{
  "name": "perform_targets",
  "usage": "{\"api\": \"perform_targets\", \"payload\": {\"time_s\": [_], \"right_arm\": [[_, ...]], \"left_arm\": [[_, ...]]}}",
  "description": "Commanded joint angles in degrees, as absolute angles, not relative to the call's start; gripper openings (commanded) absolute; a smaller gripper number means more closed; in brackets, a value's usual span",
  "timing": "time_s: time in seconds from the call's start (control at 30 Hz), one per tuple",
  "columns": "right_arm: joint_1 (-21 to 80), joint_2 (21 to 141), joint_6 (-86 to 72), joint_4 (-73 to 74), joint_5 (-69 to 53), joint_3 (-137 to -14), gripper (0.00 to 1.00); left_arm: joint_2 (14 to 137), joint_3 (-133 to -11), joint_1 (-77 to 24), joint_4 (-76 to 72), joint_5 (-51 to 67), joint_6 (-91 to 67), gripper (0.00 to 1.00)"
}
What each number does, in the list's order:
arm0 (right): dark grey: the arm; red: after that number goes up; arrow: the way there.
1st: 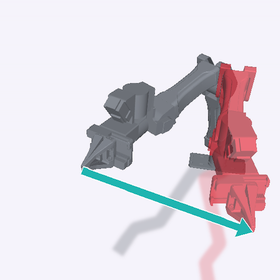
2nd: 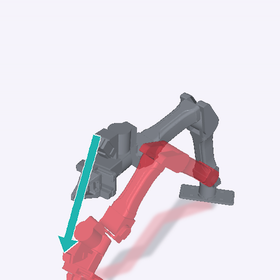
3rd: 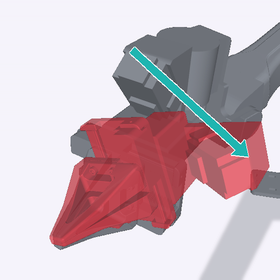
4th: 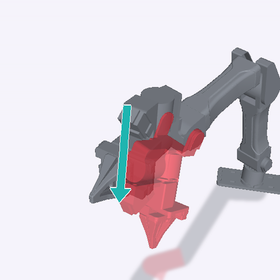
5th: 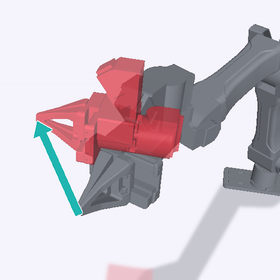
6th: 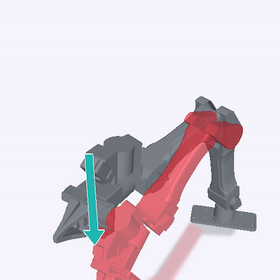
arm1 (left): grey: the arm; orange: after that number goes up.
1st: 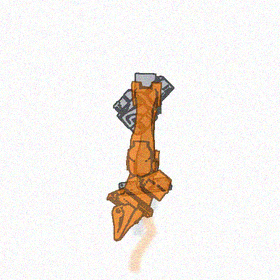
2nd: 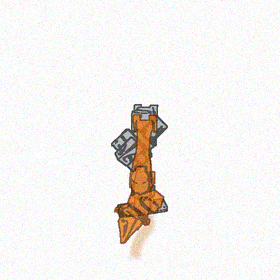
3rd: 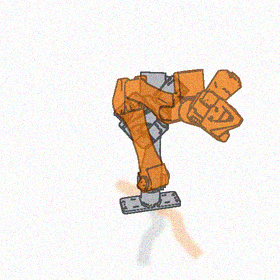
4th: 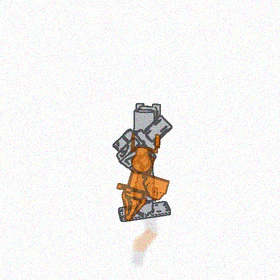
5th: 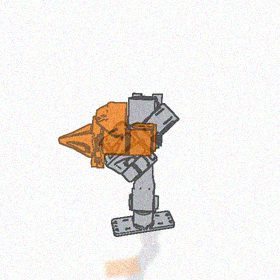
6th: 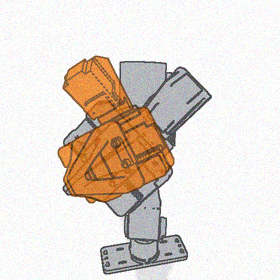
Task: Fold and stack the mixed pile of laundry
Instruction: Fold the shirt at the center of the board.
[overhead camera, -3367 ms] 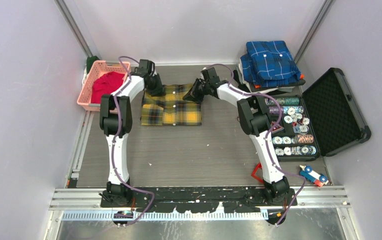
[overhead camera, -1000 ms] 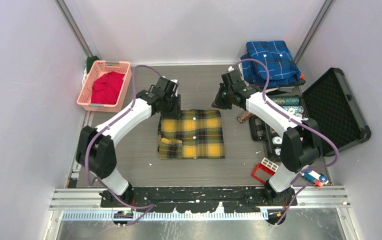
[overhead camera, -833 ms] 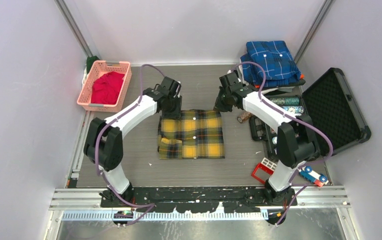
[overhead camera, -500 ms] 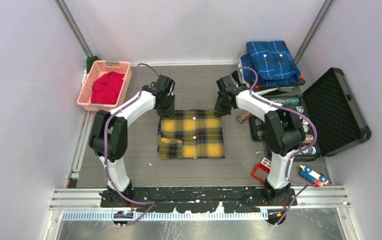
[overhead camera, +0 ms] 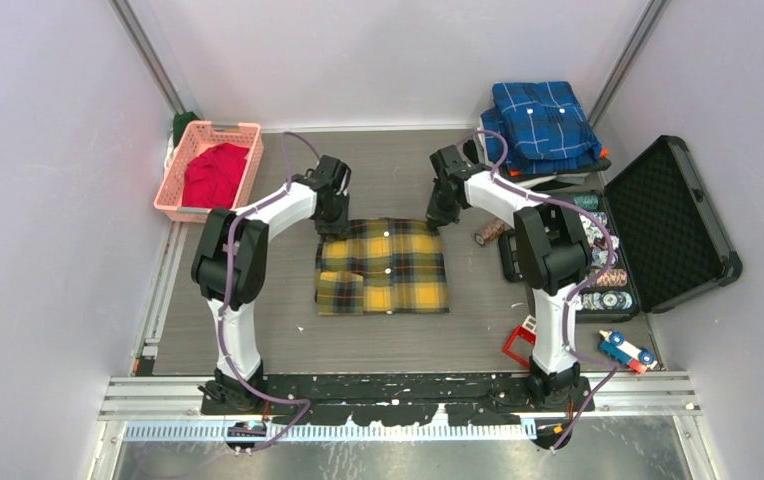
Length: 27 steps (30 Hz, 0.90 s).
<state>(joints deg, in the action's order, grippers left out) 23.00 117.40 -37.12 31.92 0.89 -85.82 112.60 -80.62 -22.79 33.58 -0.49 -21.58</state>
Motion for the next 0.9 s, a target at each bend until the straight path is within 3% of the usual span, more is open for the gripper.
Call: {"api": "perform_targets", "payload": {"time_s": [0.0,0.17,0.27,0.4,0.47,0.67,0.77,0.87], "right_arm": [[22.7,120.7,-37.3,35.5,3.6,-91.4,0.01],[22.7,126.2,-37.3,41.7,4.4,-98.4,0.01],[22.6,125.4,-36.9,40.2,5.7,-98.0,0.01],[22.7,123.6,-34.4,40.6,6.2,-100.4,0.01],[23.2,121.4,-33.4,42.7,7.5,-102.7,0.05],[27.9,111.0,-32.8,47.5,16.1,-103.2,0.3],[32.4,106.2,-34.6,49.8,18.9,-100.7,0.31],[36.8,101.7,-37.8,48.9,18.5,-95.0,0.25]], "left_arm": [[115.2,-81.9,-22.0,29.3,-4.5,-20.2,0.28],[118.8,-84.7,-20.9,31.5,-5.9,-21.9,0.32],[117.6,-85.8,-20.7,32.8,-7.7,-22.4,0.43],[111.6,-88.4,-20.9,35.4,-8.5,-21.8,0.7],[108.7,-90.2,-21.3,37.2,-9.2,-21.5,0.75],[98.9,-88.9,-24.4,43.6,-10.3,-21.7,0.76],[94.2,-84.7,-26.3,44.5,-8.3,-22.7,0.68],[90.2,-79.4,-28.0,44.2,-4.3,-24.8,0.6]]}}
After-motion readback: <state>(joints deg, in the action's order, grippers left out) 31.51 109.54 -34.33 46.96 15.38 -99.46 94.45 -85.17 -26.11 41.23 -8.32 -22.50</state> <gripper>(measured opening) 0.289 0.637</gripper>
